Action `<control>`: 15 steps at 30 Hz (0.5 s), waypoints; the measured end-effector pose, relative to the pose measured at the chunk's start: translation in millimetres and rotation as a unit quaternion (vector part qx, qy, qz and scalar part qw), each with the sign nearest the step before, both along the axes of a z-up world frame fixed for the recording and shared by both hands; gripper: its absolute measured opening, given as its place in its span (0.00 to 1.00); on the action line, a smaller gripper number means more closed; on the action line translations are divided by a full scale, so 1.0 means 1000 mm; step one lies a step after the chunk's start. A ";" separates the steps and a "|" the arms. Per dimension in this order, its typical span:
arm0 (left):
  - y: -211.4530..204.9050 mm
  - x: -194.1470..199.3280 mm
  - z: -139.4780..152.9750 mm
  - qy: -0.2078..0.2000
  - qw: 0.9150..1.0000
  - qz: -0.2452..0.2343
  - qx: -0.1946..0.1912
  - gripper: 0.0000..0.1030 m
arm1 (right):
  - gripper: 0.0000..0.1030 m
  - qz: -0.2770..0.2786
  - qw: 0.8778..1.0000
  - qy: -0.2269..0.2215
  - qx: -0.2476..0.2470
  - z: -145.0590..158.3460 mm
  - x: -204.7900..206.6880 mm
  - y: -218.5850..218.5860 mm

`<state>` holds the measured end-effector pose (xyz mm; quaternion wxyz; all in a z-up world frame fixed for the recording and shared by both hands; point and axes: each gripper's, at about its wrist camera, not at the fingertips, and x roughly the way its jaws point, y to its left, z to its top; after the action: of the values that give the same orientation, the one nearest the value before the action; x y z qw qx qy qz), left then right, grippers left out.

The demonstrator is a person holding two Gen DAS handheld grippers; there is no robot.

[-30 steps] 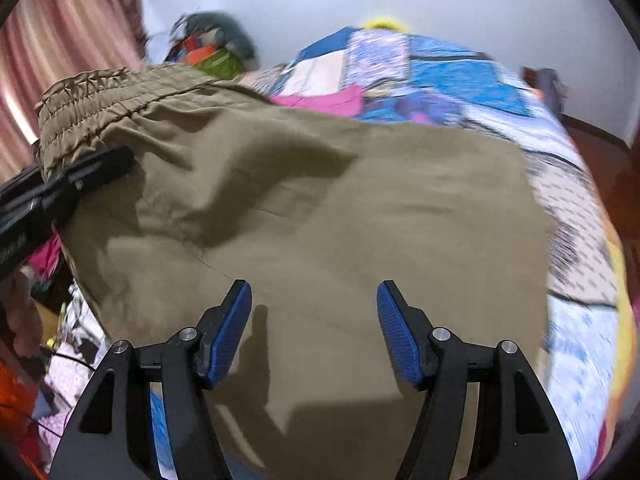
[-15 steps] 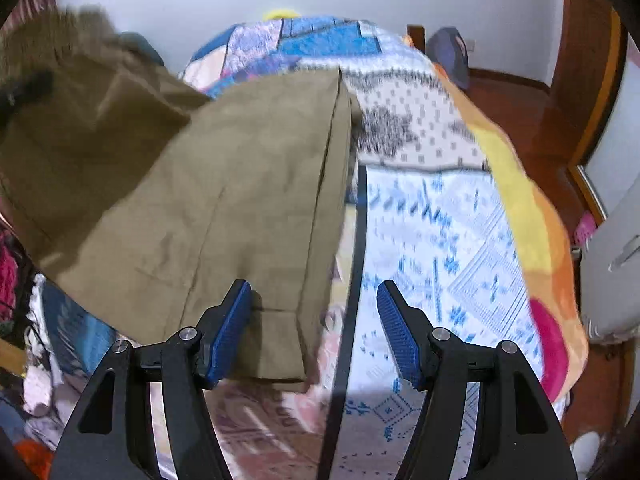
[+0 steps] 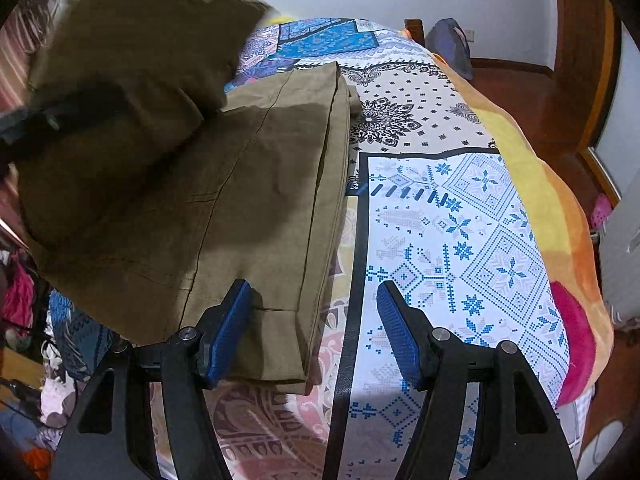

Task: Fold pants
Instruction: 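Lay the lifted pants back down with the left tool and release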

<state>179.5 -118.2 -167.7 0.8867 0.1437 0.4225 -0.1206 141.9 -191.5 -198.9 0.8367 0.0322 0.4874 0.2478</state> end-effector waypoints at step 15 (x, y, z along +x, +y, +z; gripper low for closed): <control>-0.010 -0.006 -0.016 0.043 0.999 -0.017 -0.028 0.71 | 0.60 -0.028 0.998 -0.041 -0.026 0.017 -0.008 -0.018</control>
<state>173.3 -128.5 -184.0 0.8693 0.1205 0.4540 -0.1541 134.1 -209.1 -182.3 0.8632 0.0139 0.4575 0.2129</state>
